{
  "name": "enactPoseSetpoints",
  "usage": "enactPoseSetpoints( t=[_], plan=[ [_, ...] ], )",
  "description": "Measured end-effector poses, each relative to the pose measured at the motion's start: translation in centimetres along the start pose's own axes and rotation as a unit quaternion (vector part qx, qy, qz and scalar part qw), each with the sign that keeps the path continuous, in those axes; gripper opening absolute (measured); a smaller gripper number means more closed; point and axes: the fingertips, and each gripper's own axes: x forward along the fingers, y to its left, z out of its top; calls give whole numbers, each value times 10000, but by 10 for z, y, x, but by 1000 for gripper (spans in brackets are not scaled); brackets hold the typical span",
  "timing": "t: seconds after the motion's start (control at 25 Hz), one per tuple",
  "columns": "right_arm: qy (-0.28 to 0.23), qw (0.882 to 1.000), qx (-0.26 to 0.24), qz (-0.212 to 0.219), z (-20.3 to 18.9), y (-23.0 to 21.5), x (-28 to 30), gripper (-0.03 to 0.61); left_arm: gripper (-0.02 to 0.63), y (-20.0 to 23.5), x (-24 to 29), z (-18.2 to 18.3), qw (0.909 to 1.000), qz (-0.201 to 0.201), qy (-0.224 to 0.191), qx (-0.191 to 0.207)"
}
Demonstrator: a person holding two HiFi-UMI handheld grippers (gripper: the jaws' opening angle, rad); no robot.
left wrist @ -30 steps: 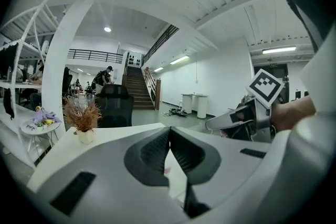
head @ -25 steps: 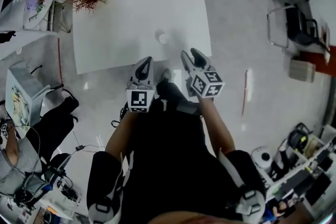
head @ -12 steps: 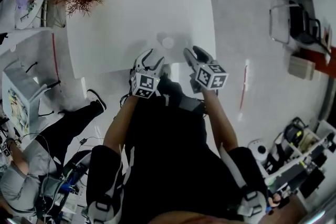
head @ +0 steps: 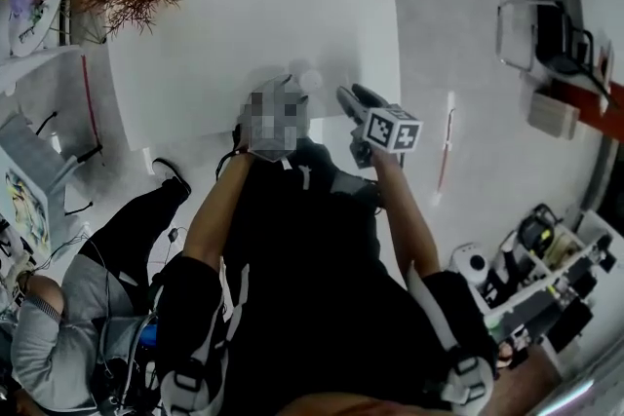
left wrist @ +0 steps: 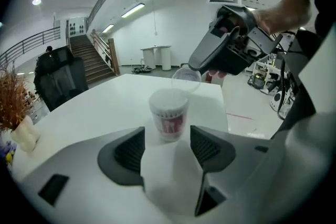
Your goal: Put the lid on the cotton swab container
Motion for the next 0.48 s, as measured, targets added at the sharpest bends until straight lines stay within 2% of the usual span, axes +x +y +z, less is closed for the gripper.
enactPoseSetpoints(
  t=[0.24, 0.36, 0.48],
  plan=[
    [262, 9995, 39, 150, -6, 8, 12, 164, 253, 3, 18, 8, 9992, -185, -151, 313],
    [302, 9992, -150, 195, -6, 15, 13, 163, 231, 2, 23, 12, 9981, -182, -213, 554],
    [230, 9987, -377, 260, 1, 23, 10, 163, 230, 2, 25, 12, 9979, -200, -198, 583]
  ],
)
